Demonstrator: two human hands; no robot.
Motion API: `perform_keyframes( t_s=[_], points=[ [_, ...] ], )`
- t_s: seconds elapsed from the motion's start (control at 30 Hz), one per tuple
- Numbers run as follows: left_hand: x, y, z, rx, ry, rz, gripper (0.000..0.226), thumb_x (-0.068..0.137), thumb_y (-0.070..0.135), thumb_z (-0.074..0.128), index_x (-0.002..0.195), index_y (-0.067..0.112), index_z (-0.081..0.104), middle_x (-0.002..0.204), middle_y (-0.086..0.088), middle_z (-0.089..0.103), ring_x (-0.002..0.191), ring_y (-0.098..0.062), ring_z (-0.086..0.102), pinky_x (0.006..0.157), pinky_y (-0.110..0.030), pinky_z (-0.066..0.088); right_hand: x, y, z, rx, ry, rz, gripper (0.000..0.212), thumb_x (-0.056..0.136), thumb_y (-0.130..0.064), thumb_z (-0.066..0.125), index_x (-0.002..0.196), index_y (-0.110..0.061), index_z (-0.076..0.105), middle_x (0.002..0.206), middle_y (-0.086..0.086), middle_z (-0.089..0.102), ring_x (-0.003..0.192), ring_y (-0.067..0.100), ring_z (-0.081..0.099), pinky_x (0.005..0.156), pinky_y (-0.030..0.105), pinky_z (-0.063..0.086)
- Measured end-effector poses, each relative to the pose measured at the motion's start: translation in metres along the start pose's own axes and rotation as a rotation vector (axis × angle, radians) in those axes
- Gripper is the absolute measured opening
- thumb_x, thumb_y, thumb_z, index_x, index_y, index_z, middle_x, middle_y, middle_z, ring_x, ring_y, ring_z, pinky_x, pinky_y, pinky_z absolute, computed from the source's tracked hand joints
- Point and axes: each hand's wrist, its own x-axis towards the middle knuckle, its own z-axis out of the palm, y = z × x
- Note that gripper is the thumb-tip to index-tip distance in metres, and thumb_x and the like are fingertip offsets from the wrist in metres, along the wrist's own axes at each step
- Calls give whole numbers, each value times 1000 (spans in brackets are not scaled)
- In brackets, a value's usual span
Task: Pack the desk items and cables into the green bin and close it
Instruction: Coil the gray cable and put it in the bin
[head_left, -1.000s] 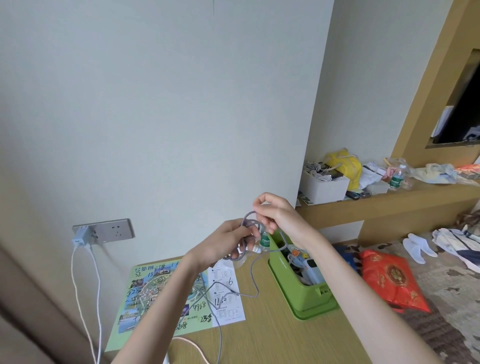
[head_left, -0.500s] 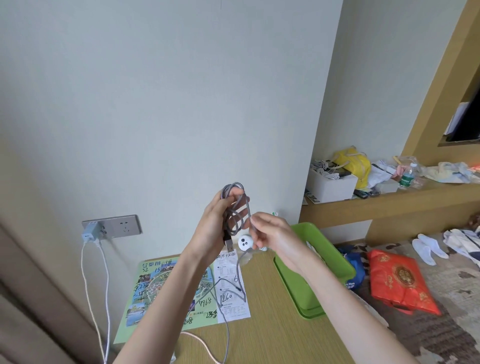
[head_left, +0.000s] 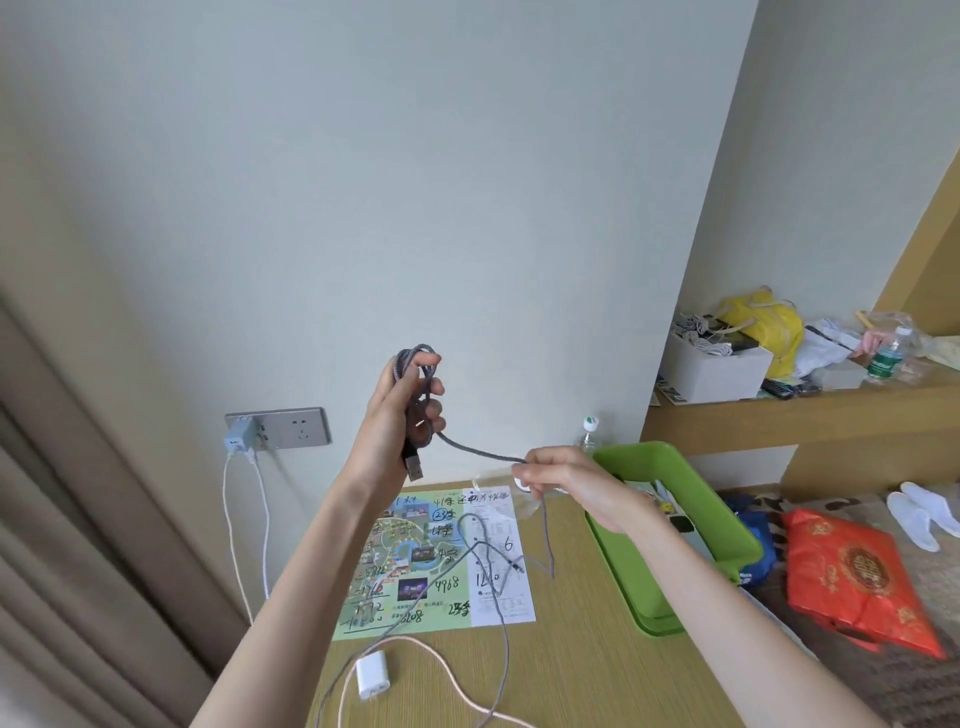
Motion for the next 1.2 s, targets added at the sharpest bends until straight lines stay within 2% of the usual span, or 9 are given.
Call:
perform_keyframes(
  t_s=[0.13,0.2,0.37,0.57,0.67,0.77,0.87,1.03,1.2],
  points=[
    [-2,3,-28,356,79,46,19,102,32,43,98,30,61,82,3,52,55,-8,44,50,-20,31,6,-12,5,121,-9,-82,17,92,-23,61,83,-11,69,62,1,47,64,13,48,80,24,46],
    [-5,-1,-36,469,78,45,22,104,32,39,102,27,60,82,2,51,59,-8,46,57,-24,36,9,-25,10,135,-29,-141,18,95,-15,56,88,-7,70,58,-1,42,57,10,43,67,17,48],
    [-10,-9,-44,533,20,4,28,106,26,34,111,18,61,84,1,49,74,-10,45,71,-20,41,15,-58,30,-66,-89,-226,20,97,-18,57,91,-8,73,60,-1,39,52,9,40,54,19,42],
    [-19,-17,-38,630,-72,-47,39,105,40,29,108,21,63,81,14,55,65,5,47,60,-7,36,27,-76,42,-122,-43,-266,22,96,-21,59,90,-5,73,57,-3,45,47,10,36,47,19,34],
    [-25,-21,-34,639,-134,-88,46,102,51,28,106,22,63,78,22,60,68,5,53,62,-6,40,33,-80,45,-122,-22,-267,21,98,-20,56,90,-6,70,55,-3,50,42,10,35,43,20,32],
    [-29,-25,-32,565,-242,-183,32,99,46,46,102,17,59,80,0,53,58,-8,47,54,-15,38,38,-81,46,-119,19,-266,16,96,-19,59,87,-8,66,53,-2,50,39,10,33,39,19,30],
    [-29,-27,-28,520,-318,-230,18,102,30,47,92,19,57,74,1,42,48,-8,30,44,-15,26,42,-76,48,-66,30,-264,12,94,-20,62,85,-14,57,51,-3,48,39,9,32,39,19,30],
    [-22,-21,-29,400,-165,-177,25,103,16,40,91,21,62,68,5,44,45,-7,31,42,-17,24,43,-50,40,125,22,-148,37,99,-45,46,89,-12,58,59,-2,35,47,10,28,49,24,34],
    [-14,-14,-37,272,-12,-93,28,100,12,43,91,26,65,77,2,54,62,-8,47,59,-19,41,30,-24,36,216,-26,-103,36,100,-40,46,78,-13,58,60,-3,27,49,10,27,51,18,35]
  ],
)
